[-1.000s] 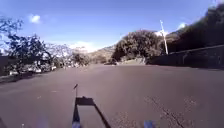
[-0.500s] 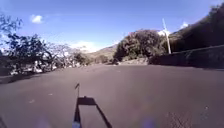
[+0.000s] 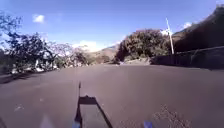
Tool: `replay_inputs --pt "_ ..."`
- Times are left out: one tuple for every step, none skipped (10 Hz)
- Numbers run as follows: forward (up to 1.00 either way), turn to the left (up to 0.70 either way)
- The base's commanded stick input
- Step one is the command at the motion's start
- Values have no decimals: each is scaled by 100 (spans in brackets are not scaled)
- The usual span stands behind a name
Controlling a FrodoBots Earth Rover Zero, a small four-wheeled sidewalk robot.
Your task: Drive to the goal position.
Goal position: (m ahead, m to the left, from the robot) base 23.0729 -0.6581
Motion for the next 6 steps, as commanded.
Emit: replay_inputs --pt "70 0" --pt "70 0" --pt "70 0" --pt "70 0" --pt "70 0" --pt "70 0"
